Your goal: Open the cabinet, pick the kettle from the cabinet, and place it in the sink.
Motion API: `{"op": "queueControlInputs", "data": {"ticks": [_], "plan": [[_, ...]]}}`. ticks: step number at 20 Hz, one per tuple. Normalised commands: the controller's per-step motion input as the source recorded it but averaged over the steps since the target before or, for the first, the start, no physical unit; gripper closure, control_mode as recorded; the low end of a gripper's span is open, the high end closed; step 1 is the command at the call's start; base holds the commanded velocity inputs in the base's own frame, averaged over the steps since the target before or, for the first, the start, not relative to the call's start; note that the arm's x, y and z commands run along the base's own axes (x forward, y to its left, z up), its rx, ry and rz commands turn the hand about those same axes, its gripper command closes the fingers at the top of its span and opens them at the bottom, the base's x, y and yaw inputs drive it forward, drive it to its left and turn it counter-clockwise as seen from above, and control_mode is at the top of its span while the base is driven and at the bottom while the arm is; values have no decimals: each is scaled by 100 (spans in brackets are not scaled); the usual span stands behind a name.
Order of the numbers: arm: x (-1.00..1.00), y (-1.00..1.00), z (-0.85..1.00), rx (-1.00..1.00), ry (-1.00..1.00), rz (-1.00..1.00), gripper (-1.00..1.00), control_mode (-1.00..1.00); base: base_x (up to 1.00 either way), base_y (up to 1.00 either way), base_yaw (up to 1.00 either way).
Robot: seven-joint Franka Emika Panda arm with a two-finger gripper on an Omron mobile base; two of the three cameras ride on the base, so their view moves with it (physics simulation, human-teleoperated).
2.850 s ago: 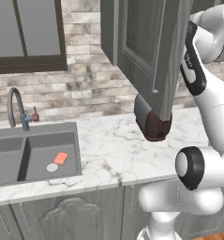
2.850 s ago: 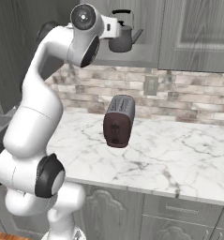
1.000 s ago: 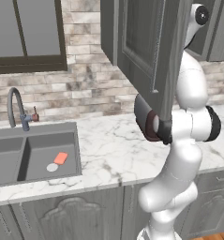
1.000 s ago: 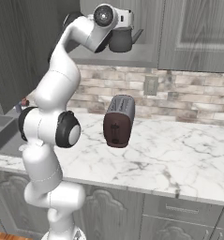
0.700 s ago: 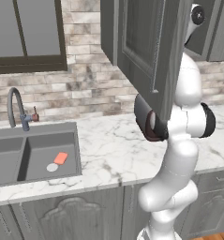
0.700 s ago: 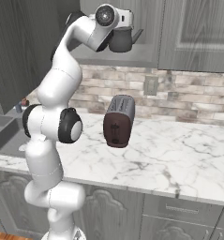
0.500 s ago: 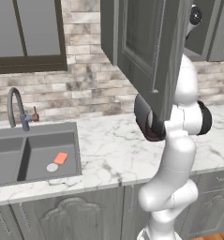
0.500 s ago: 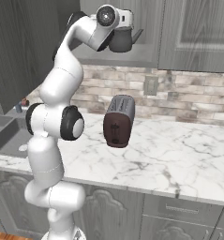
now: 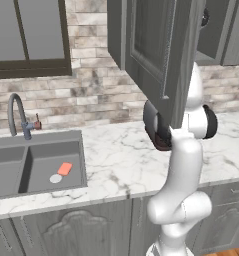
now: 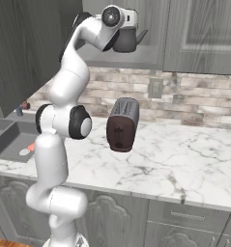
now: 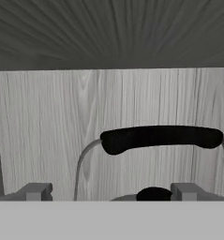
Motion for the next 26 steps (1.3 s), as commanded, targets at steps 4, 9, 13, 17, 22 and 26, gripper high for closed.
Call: {"op": "queueControlInputs", "data": {"ticks": [4, 9, 13, 17, 22, 26], "plan": [[29, -3, 2, 0, 0, 0, -100, -100, 0, 0, 0], [19, 0, 0, 0, 3, 0, -100, -100, 0, 0, 0], [9, 0, 0, 0, 3, 0, -100, -100, 0, 0, 0], [4, 0, 0, 0, 1, 0, -100, -100, 0, 0, 0], [1, 2, 0, 0, 0, 0, 100, -100, 0, 0, 0], [0, 0, 0, 0, 0, 0, 100, -100, 0, 0, 0]]}}
